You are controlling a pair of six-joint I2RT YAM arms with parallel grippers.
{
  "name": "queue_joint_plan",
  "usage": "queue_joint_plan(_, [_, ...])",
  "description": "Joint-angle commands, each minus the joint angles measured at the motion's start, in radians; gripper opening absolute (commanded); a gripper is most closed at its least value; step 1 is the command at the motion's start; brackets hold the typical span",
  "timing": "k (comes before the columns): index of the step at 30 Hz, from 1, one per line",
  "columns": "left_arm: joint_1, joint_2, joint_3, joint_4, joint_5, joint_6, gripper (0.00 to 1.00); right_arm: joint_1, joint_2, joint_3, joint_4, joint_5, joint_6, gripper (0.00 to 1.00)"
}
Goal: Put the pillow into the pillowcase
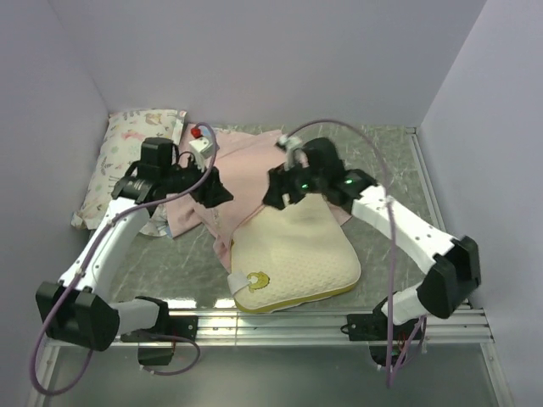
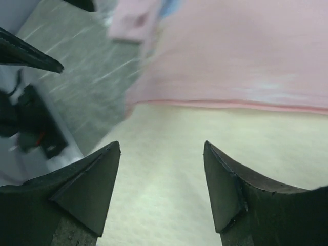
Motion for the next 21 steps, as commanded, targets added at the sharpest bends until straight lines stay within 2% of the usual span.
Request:
queue_joint_plan(1, [-0.108,0.073,0.089,0.133,-0.182,0.067,0.66,-0.176,-0.041,-0.041,-0.086,0.092,-0.129,0.73])
queue_joint_plan(2, [-0.144,0.088,0.088,0.183,-0.229,0.084,0.67,-0.255,-0.026,-0.035,-0.095,0.146,-0.131,0.73])
queue_joint_plan(4, [-0.242,0.152,0.088,0.262,-0.373,0.087,0.71,-0.323,0.049,-0.012,-0.091,0.214,-0.177,0.73])
queue_joint_plan(6, [-0.295,0.218,0.121,0.308,-0.429,0.111,0.73,-0.406,0.152,0.025,-0.101,0.245,-0.199,0.73])
queue_joint_plan(7, [-0.336,0.299,0.147,0.31,-0.441,0.12,0.73,-0.426,0.184,0.037,-0.107,0.255,-0.205,0.73])
queue_joint_plan(8, [-0.35,0.341,0.213,0.314,-0.479,0.127,0.74,-0.448,0.212,0.045,-0.101,0.257,-0.213,0.74])
queue_joint_plan(10, [-0.359,0.453,0.317,0.302,-0.47,0.104,0.73,-0.497,0.285,0.06,-0.094,0.265,-0.24,0.75])
queue_joint_plan(12, [-0.364,0.498,0.362,0.284,-0.42,0.096,0.72,-0.526,0.328,0.074,-0.071,0.24,-0.259,0.77])
queue_joint_plan(16, [-0.469,0.477,0.277,0.336,-0.381,0.14,0.76,-0.575,0.405,0.154,-0.088,0.157,-0.3,0.8])
queue_joint_plan(19, [-0.557,0.487,0.238,0.35,-0.433,0.171,0.79,-0.575,0.471,0.218,-0.11,0.072,-0.329,0.82])
queue_joint_plan(20, [-0.574,0.495,0.229,0.369,-0.455,0.167,0.82,-0.575,0.514,0.261,-0.147,0.041,-0.337,0.82])
queue_joint_plan(21, [-0.594,0.508,0.229,0.377,-0.491,0.153,0.92,-0.575,0.534,0.278,-0.163,0.024,-0.341,0.8])
